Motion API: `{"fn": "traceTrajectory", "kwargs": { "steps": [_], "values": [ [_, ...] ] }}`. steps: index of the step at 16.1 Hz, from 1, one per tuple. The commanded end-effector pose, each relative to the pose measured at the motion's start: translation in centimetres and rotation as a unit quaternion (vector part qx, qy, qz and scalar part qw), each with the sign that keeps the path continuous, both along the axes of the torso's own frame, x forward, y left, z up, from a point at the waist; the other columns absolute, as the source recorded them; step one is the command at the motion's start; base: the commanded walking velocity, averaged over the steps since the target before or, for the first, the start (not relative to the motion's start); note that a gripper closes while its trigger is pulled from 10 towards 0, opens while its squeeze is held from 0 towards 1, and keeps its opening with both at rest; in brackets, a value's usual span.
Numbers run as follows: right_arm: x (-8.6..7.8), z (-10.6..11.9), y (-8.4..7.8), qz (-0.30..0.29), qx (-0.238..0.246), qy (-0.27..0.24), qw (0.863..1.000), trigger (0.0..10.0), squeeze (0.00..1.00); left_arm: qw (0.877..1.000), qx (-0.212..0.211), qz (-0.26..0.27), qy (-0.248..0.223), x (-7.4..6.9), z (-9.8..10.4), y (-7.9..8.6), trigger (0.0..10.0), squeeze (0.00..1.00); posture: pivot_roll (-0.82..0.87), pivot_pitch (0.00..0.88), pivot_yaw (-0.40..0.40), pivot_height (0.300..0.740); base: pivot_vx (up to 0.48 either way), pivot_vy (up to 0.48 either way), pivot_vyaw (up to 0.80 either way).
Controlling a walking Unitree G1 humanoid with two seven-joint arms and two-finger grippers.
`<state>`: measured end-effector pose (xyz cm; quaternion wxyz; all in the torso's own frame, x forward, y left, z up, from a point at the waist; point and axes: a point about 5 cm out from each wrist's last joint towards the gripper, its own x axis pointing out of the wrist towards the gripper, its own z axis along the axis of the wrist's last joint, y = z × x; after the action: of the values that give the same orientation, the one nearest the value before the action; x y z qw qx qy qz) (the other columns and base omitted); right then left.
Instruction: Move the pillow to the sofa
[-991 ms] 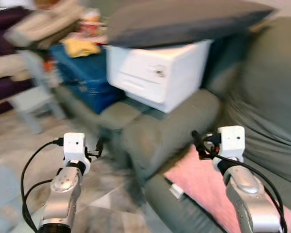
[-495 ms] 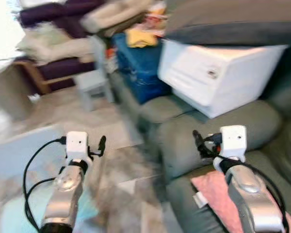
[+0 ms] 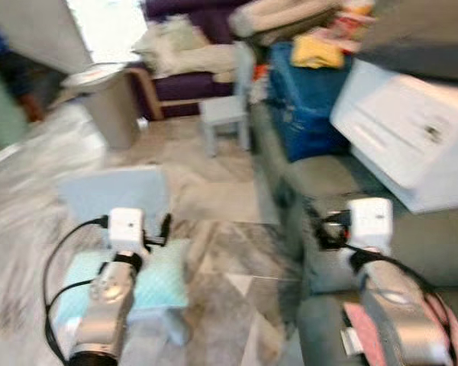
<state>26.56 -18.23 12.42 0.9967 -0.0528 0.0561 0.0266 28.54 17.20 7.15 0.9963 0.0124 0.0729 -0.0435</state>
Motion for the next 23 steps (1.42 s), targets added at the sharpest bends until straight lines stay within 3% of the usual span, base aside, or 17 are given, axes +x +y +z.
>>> {"fn": "traceTrajectory", "kwargs": {
  "steps": [1, 5, 8, 15, 18, 23],
  "values": [
    [0.25, 0.27, 1.1, 0.016, 0.01, -0.007, 1.0, 10.0, 0.0, 1.0, 0.006, 0.015, -0.004, 0.17, 0.33, 1.06, 10.0, 0.0, -0.16, 0.0, 0.083, 0.74, 0.0, 0.0, 0.8],
    [0.27, 0.24, 1.24, 0.017, 0.013, -0.008, 1.0, 10.0, 0.0, 1.0, -0.003, 0.022, 0.003, 0.21, 0.16, 1.13, 10.0, 0.0, -0.16, 0.0, 0.083, 0.74, 0.0, 0.0, 0.8],
    [0.27, 0.39, 1.11, 0.012, 0.041, -0.013, 0.999, 10.0, 0.0, 1.0, -0.007, 0.027, 0.01, 0.24, 0.03, 1.17, 10.0, 0.0, -0.16, 0.0, 0.083, 0.74, 0.0, 0.0, 0.0],
    [0.41, 0.36, 0.96, -0.01, 0.033, -0.017, 0.999, 10.0, 0.0, 1.0, -0.007, 0.023, 0.016, 0.37, -0.08, 1.12, 10.0, 0.0, -0.16, 0.0, 0.084, 0.74, 0.0, 0.48, 0.0],
    [0.36, 0.31, 1.0, -0.016, 0.057, -0.018, 0.998, 10.0, 0.0, 1.0, -0.008, 0.022, 0.019, 0.44, -0.1, 1.1, 10.0, 0.0, -0.16, 0.0, 0.086, 0.74, 0.0, 0.48, 0.0],
    [0.32, 0.25, 1.33, -0.002, 0.033, -0.013, 0.999, 10.0, 0.0, 0.999, -0.008, 0.026, 0.021, 0.59, -0.08, 1.17, 10.0, 0.0, -0.16, 0.0, 0.085, 0.74, 0.0, 0.48, 0.0]
  ]
}}
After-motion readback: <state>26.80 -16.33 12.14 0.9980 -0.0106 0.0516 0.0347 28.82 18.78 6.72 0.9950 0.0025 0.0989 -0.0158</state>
